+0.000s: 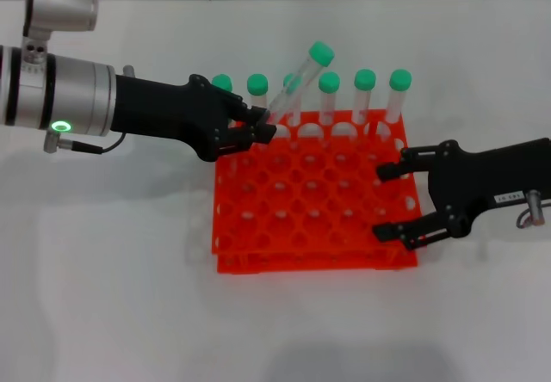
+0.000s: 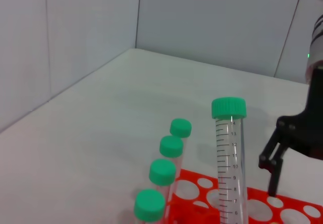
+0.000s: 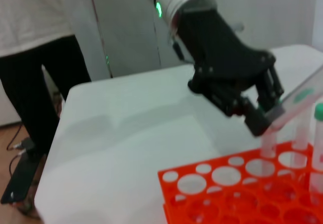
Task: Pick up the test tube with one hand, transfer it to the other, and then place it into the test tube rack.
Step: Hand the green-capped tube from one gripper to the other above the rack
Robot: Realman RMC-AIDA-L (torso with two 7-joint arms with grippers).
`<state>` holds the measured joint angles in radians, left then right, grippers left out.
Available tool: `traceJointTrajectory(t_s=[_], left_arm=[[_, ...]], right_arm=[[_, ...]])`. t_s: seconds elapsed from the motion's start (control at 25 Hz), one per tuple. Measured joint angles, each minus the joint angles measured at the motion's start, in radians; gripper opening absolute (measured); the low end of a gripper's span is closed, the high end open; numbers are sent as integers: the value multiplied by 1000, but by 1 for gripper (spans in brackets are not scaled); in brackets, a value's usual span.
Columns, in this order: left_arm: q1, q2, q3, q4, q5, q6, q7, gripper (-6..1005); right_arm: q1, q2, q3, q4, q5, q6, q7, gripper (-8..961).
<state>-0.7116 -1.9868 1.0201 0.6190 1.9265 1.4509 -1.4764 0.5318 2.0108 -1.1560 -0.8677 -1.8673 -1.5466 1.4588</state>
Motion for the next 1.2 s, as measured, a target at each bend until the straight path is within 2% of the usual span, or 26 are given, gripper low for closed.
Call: traceJointTrajectory(t_s=[0.32,0.64,0.68,0.96,1.2], left_arm=[[-5,-8,0,-3,3,-4,8,232],[-2,-9,0,-4,3,-15,12,237],[-2,-9,0,-6,3,-16,14,238],[-5,-11,0,-6,3,-17,18,242],[-7,-12,-3,-2,0,-17,18,247]], right_arm=[[2,1,61,36,93,88,11,846],[-9,2,68,117,304,119,-22,836],[-3,3,63,178,379,120,-58,835],[63,13,55,448,601,138,-234,826],[92,17,51,557,683,115,-303,818]])
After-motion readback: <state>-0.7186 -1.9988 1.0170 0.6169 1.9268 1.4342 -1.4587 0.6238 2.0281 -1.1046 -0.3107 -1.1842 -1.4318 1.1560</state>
